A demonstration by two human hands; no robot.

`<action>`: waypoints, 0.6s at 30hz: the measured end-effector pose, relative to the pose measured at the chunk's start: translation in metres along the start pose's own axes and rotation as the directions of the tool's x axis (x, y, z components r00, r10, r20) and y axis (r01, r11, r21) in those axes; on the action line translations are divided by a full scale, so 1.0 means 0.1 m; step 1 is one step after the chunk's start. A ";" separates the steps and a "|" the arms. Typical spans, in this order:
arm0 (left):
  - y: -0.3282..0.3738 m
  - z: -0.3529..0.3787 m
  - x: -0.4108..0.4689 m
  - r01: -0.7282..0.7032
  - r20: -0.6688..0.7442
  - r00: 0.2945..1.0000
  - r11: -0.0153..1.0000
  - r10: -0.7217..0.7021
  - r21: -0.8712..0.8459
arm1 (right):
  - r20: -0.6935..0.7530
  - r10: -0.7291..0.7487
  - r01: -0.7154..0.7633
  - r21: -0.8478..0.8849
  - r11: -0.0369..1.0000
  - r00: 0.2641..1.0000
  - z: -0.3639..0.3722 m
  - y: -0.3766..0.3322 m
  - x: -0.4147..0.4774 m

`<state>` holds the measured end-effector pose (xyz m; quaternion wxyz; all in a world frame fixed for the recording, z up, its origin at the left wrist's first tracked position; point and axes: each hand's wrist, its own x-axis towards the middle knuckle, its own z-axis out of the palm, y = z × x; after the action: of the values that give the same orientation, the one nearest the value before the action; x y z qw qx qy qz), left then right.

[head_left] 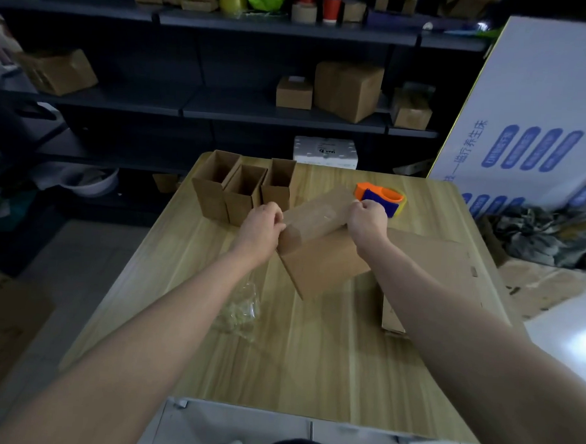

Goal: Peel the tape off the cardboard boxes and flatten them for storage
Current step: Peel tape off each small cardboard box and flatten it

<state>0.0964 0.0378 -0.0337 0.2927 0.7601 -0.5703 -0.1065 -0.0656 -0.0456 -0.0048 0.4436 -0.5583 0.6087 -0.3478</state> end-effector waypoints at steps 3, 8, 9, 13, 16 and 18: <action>-0.02 -0.03 0.02 0.164 0.022 0.986 0.966 -0.163 -0.198 | 0.005 -0.020 0.021 -0.027 0.999 1.000 0.03 0.00 -0.02; -0.02 -0.05 0.01 0.257 0.122 0.963 0.959 -0.242 -0.121 | 0.042 -0.024 0.026 -0.060 0.998 0.999 0.11 0.00 -0.05; -0.01 -0.06 -0.01 0.240 0.152 0.962 0.969 -0.227 -0.066 | 0.045 -0.018 0.021 -0.066 0.998 0.999 0.12 0.01 -0.06; 0.06 -0.10 -0.09 0.027 0.130 0.990 0.991 -0.044 0.135 | 0.039 0.033 -0.030 -0.082 0.996 0.999 0.12 0.01 -0.04; 0.11 -0.13 -0.14 -0.063 0.088 0.995 0.991 0.052 0.121 | 0.018 0.052 -0.050 -0.089 0.995 0.999 0.11 0.00 -0.01; 0.10 -0.13 -0.14 -0.054 0.108 0.993 0.995 0.045 0.084 | 0.011 0.043 -0.041 -0.099 0.994 0.999 0.11 0.00 0.00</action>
<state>0.0904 0.0537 -0.0199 0.2312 0.7508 -0.6080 -0.1146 -0.0551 -0.0451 -0.0094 0.4267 -0.5689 0.6338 -0.3042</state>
